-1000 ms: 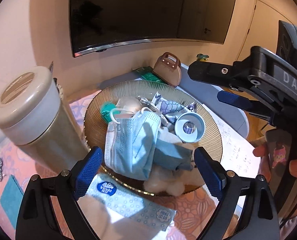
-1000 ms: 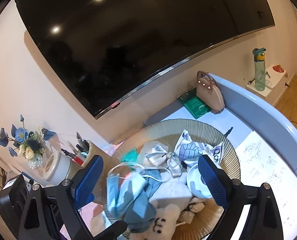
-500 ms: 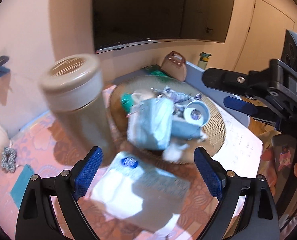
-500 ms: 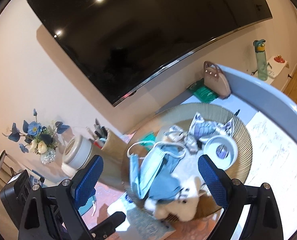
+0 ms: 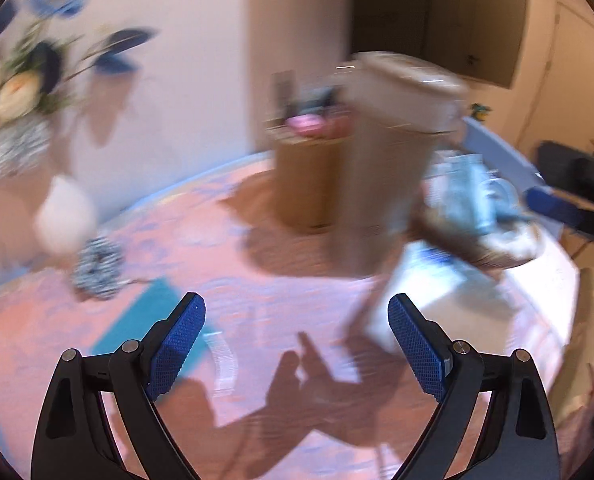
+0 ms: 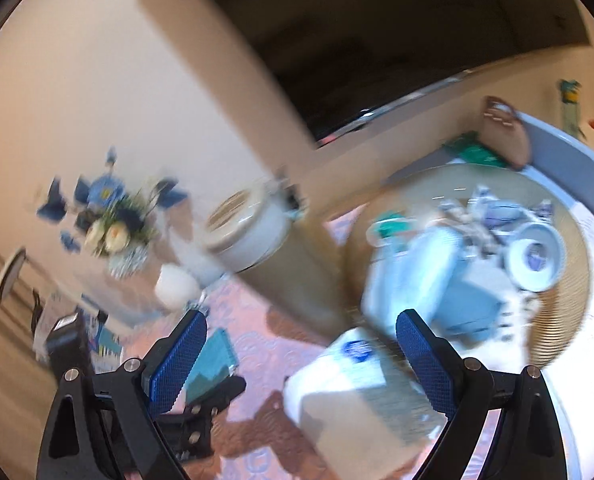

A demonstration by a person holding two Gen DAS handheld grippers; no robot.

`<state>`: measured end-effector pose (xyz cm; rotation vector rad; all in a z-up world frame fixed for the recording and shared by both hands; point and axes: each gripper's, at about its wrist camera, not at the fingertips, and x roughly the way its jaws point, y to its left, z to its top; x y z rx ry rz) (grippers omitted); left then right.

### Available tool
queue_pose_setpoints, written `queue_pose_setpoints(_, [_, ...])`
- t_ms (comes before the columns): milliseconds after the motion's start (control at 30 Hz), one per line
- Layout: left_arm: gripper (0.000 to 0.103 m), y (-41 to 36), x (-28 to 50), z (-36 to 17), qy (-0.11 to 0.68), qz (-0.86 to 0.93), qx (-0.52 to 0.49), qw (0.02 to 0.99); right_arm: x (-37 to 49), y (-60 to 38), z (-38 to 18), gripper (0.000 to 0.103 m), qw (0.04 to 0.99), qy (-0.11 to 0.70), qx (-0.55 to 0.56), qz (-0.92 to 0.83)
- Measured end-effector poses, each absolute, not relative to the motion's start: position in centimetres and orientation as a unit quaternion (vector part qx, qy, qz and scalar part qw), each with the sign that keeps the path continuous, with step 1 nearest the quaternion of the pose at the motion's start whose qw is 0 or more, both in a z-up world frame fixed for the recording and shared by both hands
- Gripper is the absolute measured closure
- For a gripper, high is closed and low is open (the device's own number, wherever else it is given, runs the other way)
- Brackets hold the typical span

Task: Organize soft objects
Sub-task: 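Move both open tools back over the remaining desk items, then grasp the brown plush and scrunchie with the left tool while the right tool grasps the teal pouch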

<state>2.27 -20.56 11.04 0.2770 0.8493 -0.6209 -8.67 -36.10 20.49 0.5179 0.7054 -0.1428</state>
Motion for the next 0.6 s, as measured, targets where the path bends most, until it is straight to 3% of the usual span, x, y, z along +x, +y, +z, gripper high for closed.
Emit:
queue_pose_setpoints(333, [0.011,-7.4,10.2,10.1,0.421,-0.198,0.06,0.883,-1.7,-25.8,18.3,0.008,0.899,0.398,0.183,0.011])
queue_pose_setpoints(600, [0.011,-3.1,14.5,8.8,0.404,-0.17,0.032,0.898,3.2,-19.7,13.4,0.008,0.88,0.454,0.127,0.057])
